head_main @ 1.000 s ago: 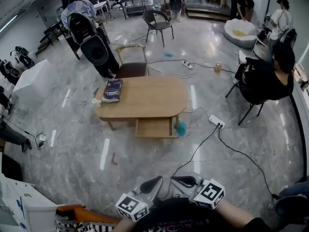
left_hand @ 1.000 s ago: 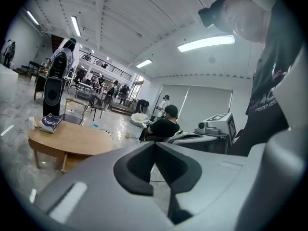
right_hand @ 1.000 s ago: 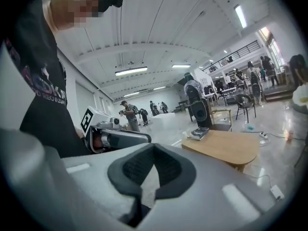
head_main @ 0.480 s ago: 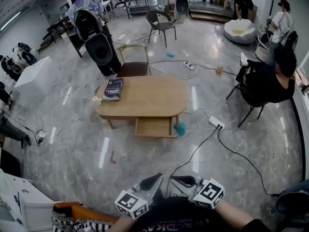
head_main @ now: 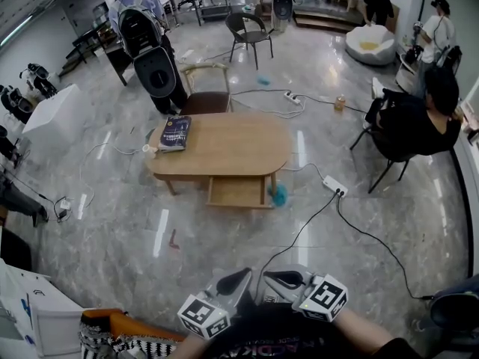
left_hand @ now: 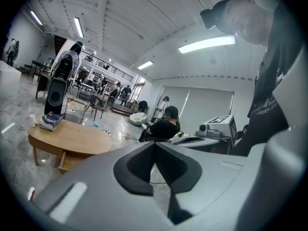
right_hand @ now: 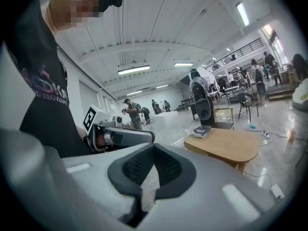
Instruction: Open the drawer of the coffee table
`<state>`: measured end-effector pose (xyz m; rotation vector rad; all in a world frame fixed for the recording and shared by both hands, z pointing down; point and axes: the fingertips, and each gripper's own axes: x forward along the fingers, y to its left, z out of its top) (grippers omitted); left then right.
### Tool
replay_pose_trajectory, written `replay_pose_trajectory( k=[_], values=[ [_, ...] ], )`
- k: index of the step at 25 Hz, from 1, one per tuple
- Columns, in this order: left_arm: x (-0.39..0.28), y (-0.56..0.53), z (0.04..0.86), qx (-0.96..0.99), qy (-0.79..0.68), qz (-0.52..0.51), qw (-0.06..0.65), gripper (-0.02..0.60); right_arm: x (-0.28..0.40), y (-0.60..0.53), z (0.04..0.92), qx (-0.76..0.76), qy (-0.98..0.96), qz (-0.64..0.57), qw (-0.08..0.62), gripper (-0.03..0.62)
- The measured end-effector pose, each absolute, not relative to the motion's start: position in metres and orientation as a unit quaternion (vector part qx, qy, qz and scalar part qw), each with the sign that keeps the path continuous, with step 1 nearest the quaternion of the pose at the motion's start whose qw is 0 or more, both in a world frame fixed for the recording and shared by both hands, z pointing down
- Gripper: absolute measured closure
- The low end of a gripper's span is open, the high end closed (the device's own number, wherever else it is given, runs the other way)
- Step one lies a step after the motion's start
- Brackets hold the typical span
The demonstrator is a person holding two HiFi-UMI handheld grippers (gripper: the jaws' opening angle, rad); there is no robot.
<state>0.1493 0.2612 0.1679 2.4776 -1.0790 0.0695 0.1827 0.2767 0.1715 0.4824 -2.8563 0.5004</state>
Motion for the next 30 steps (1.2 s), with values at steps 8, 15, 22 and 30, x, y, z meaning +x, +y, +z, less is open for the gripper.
replay_pose_trajectory(
  k=[8,15,22,30],
  values=[
    [0.161,0.270,0.164,0.901,-0.378,0.025,0.210,0.575,0.193,0.288,0.169,0.169,-0.967,0.161,0.102,0.592],
    [0.161,0.281,0.164,0.903,-0.373,0.029,0.209,0.575,0.193,0.297,0.169,0.172,-0.966,0.162,0.101,0.592],
    [0.163,0.287,0.162,0.904,-0.372,0.029,0.208,0.575,0.194,0.303,0.169,0.170,-0.966,0.163,0.103,0.592],
    [0.161,0.291,0.166,0.902,-0.375,0.030,0.210,0.575,0.191,0.307,0.171,0.166,-0.967,0.163,0.104,0.592]
  ],
)
